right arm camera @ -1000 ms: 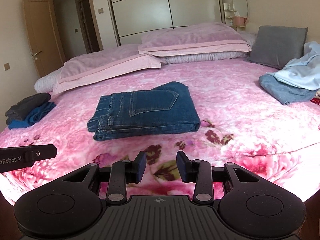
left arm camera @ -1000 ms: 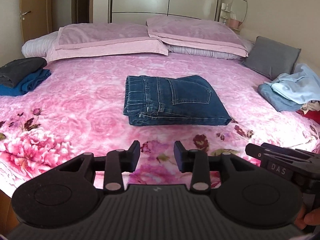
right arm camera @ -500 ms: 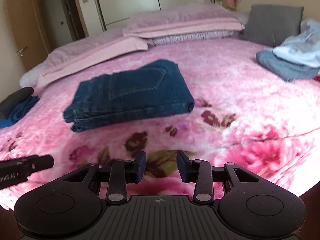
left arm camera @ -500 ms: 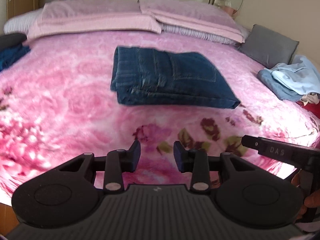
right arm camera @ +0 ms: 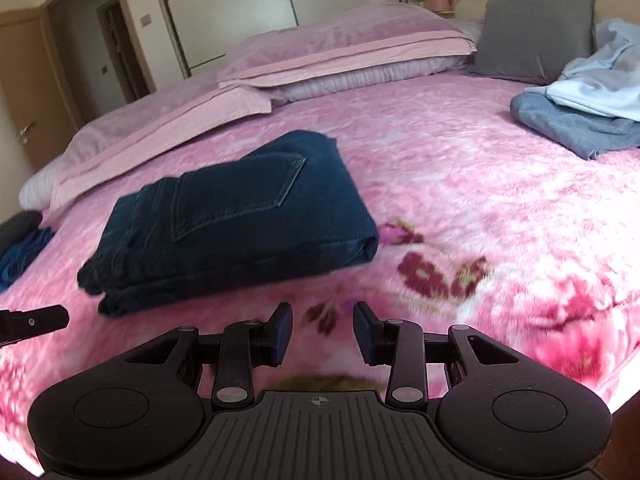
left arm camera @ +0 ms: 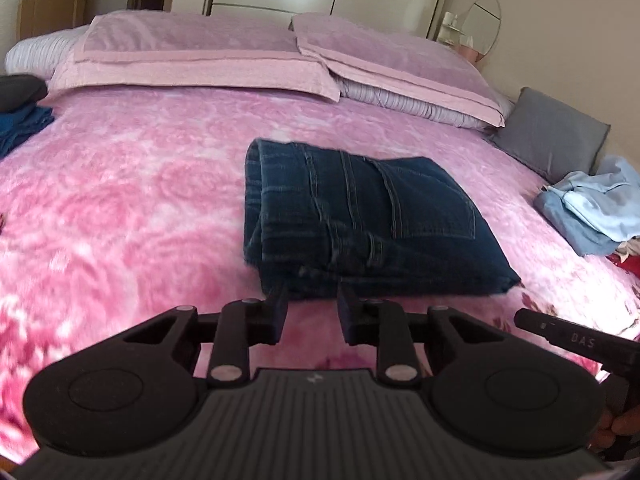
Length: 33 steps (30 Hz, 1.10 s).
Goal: Fold clothes
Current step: 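Lower both grippers onto the folded jeans' edge and grasp it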
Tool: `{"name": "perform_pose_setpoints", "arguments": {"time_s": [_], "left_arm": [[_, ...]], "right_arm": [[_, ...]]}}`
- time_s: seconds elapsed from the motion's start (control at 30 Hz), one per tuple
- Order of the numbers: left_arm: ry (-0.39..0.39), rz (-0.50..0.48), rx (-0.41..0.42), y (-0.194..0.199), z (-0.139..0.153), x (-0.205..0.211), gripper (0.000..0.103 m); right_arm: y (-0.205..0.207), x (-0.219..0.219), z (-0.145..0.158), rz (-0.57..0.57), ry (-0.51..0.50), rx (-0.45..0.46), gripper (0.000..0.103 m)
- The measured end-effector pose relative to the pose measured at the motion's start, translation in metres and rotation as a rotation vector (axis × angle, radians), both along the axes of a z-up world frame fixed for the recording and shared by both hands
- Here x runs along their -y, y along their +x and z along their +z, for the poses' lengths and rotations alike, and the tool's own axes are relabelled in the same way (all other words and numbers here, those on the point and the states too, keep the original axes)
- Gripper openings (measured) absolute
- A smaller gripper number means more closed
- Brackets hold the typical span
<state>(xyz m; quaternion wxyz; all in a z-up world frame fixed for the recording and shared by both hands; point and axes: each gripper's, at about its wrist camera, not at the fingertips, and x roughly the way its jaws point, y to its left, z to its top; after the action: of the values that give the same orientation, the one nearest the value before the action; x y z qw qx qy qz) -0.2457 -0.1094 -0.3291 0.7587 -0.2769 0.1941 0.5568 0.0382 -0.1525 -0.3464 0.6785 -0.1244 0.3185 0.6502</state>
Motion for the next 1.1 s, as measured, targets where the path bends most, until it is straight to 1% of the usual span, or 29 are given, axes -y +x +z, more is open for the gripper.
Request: {"name": "perform_pose_setpoints", "arguments": {"time_s": [0.1,0.17,0.2,0.27,0.33,0.37,0.4,0.47,0.5,0.6,0.67,0.7,0.8,0.83,0.9,0.97,1.07,1.1], "left_arm": [[0.032,-0.028,0.006,0.006,0.005,-0.013,0.020],[0.067,-0.050,0.007,0.013,0.008,-0.020,0.021],[0.080,-0.059,-0.006,0.017,0.008,-0.024,0.021],[0.070,-0.050,-0.040,0.019,0.000,-0.031,0.021],[0.060,-0.041,-0.073,0.021,-0.007,-0.038,0.026],[0.056,-0.036,-0.090,0.022,-0.011,-0.042,0.027],[0.049,-0.043,-0.079,0.020,-0.014,-0.042,0.028],[0.036,-0.057,-0.055,0.014,-0.022,-0.043,0.028],[0.037,-0.059,-0.058,0.014,-0.022,-0.043,0.028],[0.041,-0.063,-0.068,0.016,-0.023,-0.042,0.028],[0.044,-0.065,-0.074,0.017,-0.023,-0.041,0.028],[0.045,-0.066,-0.077,0.017,-0.024,-0.040,0.028],[0.038,-0.061,-0.041,0.008,-0.020,-0.036,0.027],[0.036,-0.058,-0.025,0.004,-0.018,-0.034,0.025],[0.034,-0.040,0.022,-0.011,-0.012,-0.031,0.024],[0.037,-0.028,0.074,-0.026,-0.008,-0.036,0.024],[0.038,-0.034,0.109,-0.040,-0.003,-0.060,0.022],[0.039,-0.044,0.107,-0.041,-0.003,-0.070,0.021]], "right_arm": [[-0.005,-0.007,0.005,0.015,0.049,0.025,0.038],[-0.013,-0.013,0.010,0.030,0.098,0.053,0.038],[-0.018,-0.018,0.011,0.038,0.117,0.052,0.038],[-0.029,-0.027,0.012,0.054,0.149,0.047,0.038],[-0.043,-0.035,0.008,0.070,0.180,0.056,0.037],[-0.049,-0.038,0.005,0.077,0.193,0.069,0.037],[-0.057,-0.041,-0.001,0.087,0.202,0.094,0.037],[-0.071,-0.049,-0.018,0.110,0.165,0.159,0.037],[-0.078,-0.052,-0.028,0.119,0.143,0.196,0.037],[-0.094,-0.049,-0.045,0.157,0.168,0.344,0.037],[-0.096,-0.053,-0.047,0.170,0.163,0.364,0.037],[-0.095,-0.054,-0.046,0.176,0.156,0.361,0.037],[-0.088,-0.055,-0.041,0.182,0.133,0.327,0.037],[-0.085,-0.055,-0.038,0.179,0.129,0.307,0.038],[-0.076,-0.050,-0.029,0.152,0.133,0.245,0.038],[-0.068,-0.047,-0.019,0.122,0.145,0.177,0.038],[-0.063,-0.055,-0.008,0.107,0.159,0.151,0.038],[-0.062,-0.059,-0.006,0.108,0.164,0.146,0.038]]}}
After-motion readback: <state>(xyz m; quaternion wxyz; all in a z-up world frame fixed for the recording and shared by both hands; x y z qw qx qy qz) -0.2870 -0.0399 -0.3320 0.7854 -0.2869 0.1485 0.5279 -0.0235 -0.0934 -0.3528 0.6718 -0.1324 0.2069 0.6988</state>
